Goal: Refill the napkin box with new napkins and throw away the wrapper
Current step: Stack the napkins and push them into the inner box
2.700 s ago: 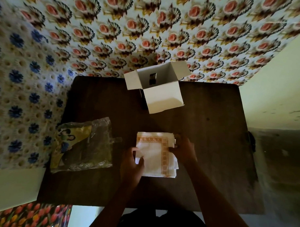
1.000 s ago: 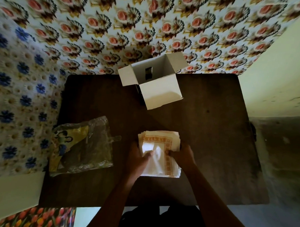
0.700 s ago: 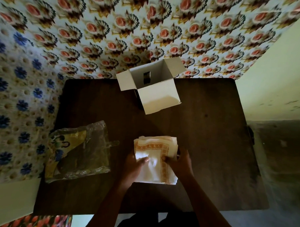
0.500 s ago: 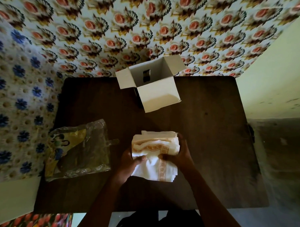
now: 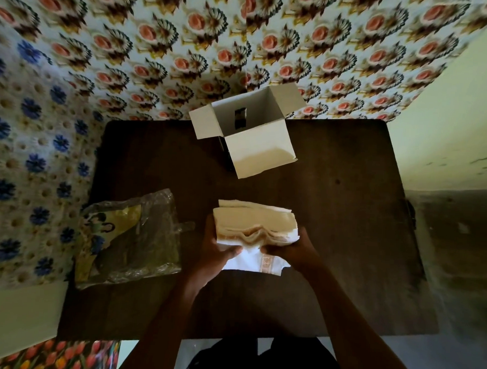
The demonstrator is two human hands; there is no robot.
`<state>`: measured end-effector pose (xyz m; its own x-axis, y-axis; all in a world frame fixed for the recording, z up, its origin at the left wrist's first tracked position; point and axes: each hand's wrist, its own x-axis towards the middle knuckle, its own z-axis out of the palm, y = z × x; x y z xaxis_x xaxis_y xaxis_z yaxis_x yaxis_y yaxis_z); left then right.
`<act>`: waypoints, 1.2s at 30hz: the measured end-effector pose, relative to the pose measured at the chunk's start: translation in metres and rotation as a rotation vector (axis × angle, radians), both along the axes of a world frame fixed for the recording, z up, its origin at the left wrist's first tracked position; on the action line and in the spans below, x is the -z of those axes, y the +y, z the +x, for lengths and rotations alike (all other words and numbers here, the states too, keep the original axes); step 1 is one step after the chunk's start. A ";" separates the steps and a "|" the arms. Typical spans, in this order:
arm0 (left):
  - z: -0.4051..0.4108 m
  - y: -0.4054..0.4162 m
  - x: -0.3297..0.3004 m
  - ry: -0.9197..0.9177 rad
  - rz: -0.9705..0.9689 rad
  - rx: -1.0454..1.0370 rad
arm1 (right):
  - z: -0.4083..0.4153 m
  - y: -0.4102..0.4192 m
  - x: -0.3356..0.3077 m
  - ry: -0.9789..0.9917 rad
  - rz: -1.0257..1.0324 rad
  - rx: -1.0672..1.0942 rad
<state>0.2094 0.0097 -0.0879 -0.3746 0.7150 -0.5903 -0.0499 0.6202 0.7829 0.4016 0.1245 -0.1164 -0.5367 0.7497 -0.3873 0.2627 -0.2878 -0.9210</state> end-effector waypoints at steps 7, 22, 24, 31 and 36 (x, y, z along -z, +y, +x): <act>0.000 -0.014 0.013 0.253 -0.197 0.162 | 0.002 -0.002 0.009 -0.171 0.177 -0.093; -0.010 0.001 -0.084 0.389 0.280 0.071 | -0.017 0.007 -0.078 -0.197 0.371 -0.076; -0.013 0.006 -0.102 0.357 0.313 0.083 | -0.022 0.013 -0.090 -0.214 0.388 -0.078; -0.033 0.044 -0.137 0.498 0.447 0.077 | -0.046 0.052 -0.147 -0.148 0.536 -0.011; -0.057 0.087 -0.151 0.632 0.525 0.040 | -0.074 0.091 -0.177 -0.071 0.599 0.082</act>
